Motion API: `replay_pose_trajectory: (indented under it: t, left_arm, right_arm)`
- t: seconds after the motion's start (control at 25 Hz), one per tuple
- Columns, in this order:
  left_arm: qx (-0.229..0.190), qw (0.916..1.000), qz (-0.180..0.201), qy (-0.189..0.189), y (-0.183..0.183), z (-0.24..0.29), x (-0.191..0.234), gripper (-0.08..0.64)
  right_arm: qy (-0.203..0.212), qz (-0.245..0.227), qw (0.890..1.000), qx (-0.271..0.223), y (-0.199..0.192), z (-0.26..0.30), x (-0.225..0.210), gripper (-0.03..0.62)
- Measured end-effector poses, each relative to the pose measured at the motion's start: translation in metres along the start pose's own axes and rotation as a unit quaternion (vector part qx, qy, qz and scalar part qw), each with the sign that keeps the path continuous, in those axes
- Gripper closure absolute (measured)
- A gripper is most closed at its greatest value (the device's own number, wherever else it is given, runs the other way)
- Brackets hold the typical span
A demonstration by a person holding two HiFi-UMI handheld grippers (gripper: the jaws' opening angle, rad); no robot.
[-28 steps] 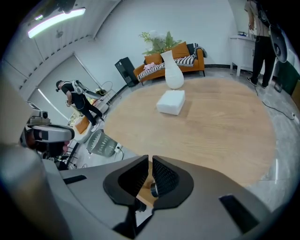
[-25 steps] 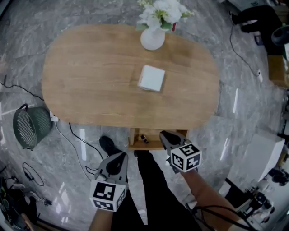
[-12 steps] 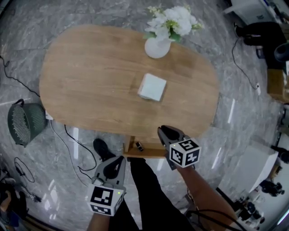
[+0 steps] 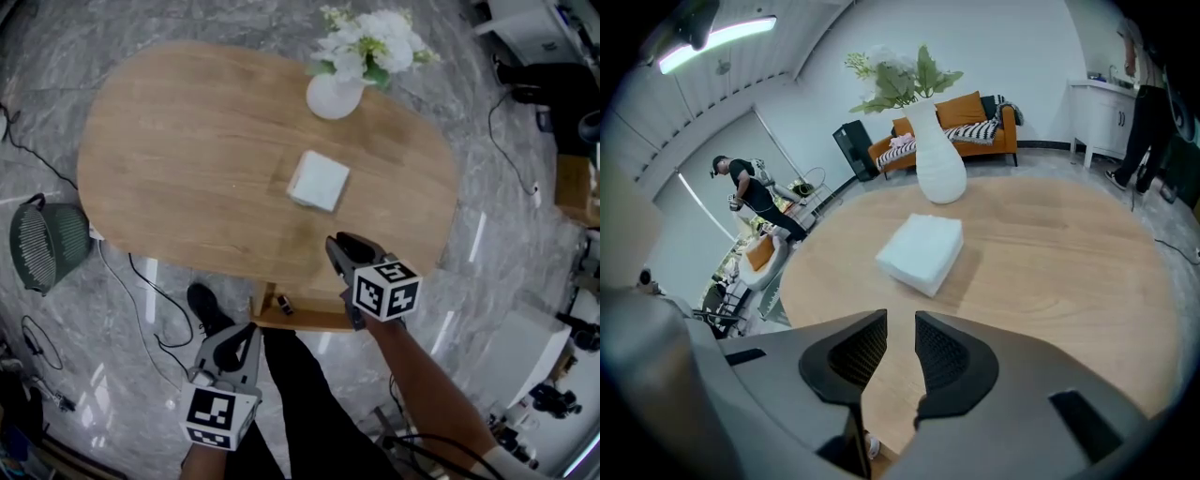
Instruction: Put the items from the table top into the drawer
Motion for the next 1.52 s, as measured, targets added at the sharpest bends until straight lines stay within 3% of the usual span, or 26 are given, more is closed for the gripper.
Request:
replay_pose_trajectory:
  t: [0.72, 0.92, 1.2, 1.52]
  left_arm:
    - [0.002, 0.9997, -0.019, 0.017, -0.008, -0.002, 0.013, 0.558]
    - [0.001, 0.9996, -0.022, 0.019, -0.011, -0.001, 0.017, 0.558]
    - [0.002, 0.9997, -0.019, 0.018, -0.016, -0.001, 0.020, 0.559]
    - [0.008, 0.9999, -0.011, 0.010, -0.012, -0.005, 0.022, 0.560]
  right_arm:
    - [-0.003, 0.098, 0.995, -0.012, 0.029, 0.047, -0.026, 0.431]
    - [-0.009, 0.127, 0.992, 0.010, 0.028, 0.063, -0.031, 0.426]
    - [0.011, 0.133, 0.991, -0.001, 0.032, 0.061, -0.025, 0.517]
    - [0.026, 0.144, 0.989, -0.021, 0.029, 0.043, -0.015, 0.529]
Point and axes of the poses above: the fingertips, and each gripper's own axes: z forward along the fingers, x to its left, y out of its top, the point moved 3 cm from there along -z, backward along the fingers, and after that the axes turned 8 degrees about -x, right-handed, at the moved point
